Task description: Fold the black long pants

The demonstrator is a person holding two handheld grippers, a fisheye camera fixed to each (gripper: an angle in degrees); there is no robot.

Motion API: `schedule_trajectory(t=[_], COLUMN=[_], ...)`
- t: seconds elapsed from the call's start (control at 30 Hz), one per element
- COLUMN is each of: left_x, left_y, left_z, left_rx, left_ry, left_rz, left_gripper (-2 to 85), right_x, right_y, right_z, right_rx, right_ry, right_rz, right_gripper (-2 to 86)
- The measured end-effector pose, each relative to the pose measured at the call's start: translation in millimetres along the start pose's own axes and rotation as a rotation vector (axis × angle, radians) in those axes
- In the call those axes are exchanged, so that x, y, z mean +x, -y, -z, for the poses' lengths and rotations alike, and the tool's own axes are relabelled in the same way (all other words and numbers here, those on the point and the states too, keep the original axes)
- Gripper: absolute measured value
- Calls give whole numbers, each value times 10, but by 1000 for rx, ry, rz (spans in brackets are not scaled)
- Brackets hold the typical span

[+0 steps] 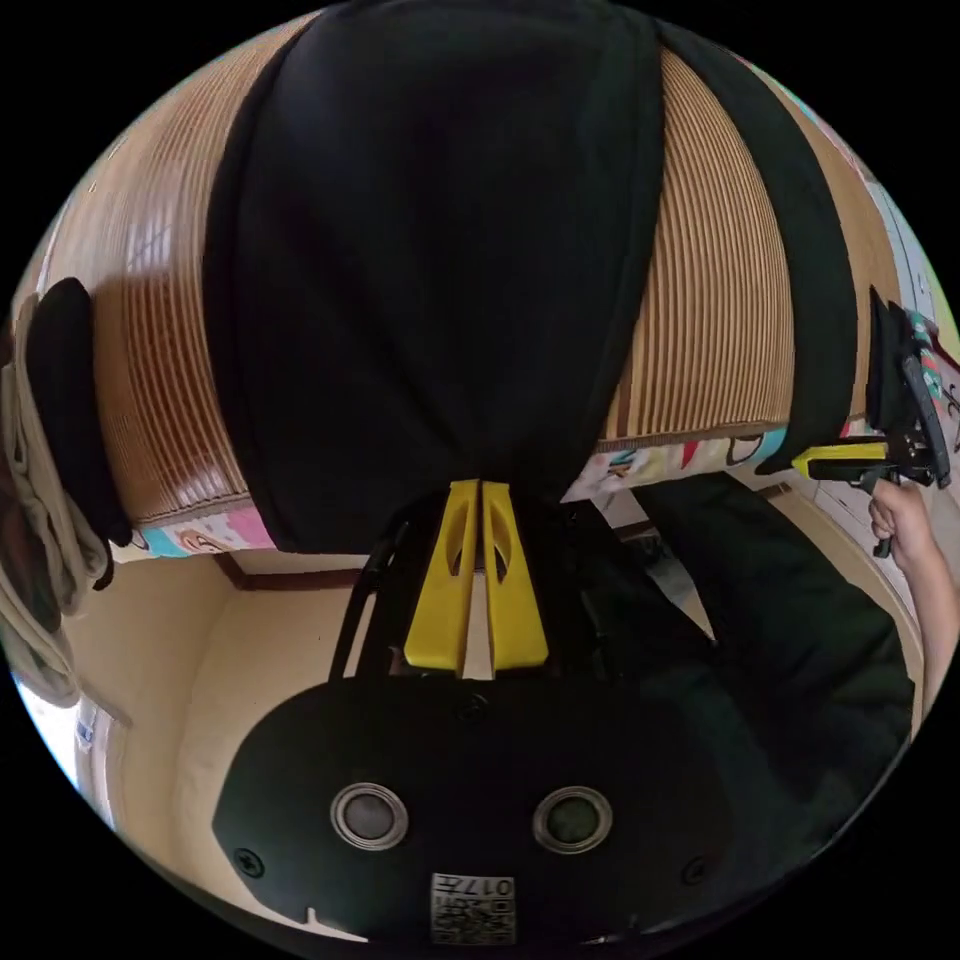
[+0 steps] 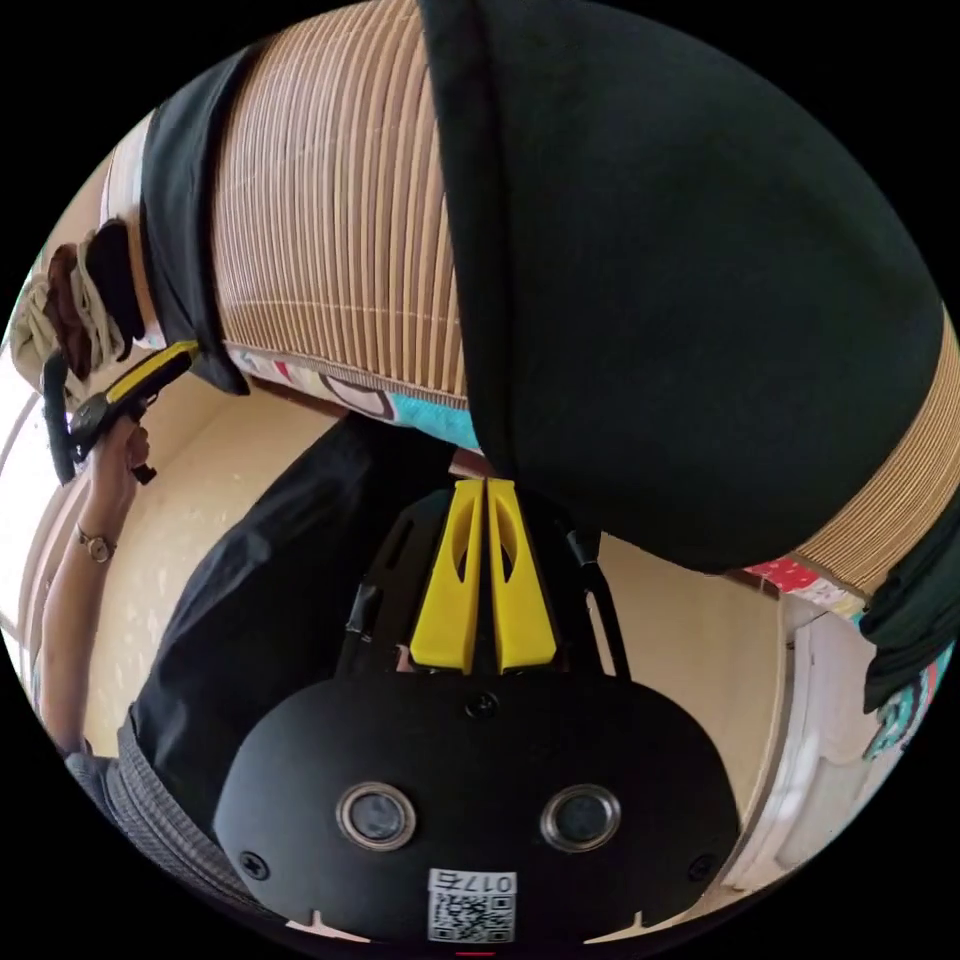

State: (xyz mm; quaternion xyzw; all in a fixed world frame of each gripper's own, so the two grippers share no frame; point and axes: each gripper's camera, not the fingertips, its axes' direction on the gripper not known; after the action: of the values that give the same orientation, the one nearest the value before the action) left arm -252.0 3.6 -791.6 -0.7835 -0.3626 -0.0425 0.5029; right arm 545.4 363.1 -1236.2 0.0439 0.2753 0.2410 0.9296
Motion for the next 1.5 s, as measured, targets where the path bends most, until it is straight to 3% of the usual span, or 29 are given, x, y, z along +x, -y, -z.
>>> schedule_trajectory(t=[0.2,0.43,0.8,1.0,1.17,1.5], left_x=[-227,-227,748,1414,1691,1342], left_y=[-142,-371,-8,157,156,-25], left_z=[-173,-97,202,130,-123,-502], left_rx=[-177,-134,-110,-110,-169,-187], left_ry=[12,-164,18,116,268,148], left_rz=[146,321,143,-25,-127,80], left_gripper=[-6,-6,-6,-6,-6,-6], right_x=[359,1335,2029,2003,1996,1917], right_y=[-415,-1010,-1992,-2451,-2526,-2843], right_z=[277,319,-126,-323,-477,-659], right_rx=[137,282,534,613,618,716], right_ry=[-124,-129,195,44,75,113], right_rz=[-40,-279,-303,-304,-231,-179], right_gripper=[27,70,55,68,90,108])
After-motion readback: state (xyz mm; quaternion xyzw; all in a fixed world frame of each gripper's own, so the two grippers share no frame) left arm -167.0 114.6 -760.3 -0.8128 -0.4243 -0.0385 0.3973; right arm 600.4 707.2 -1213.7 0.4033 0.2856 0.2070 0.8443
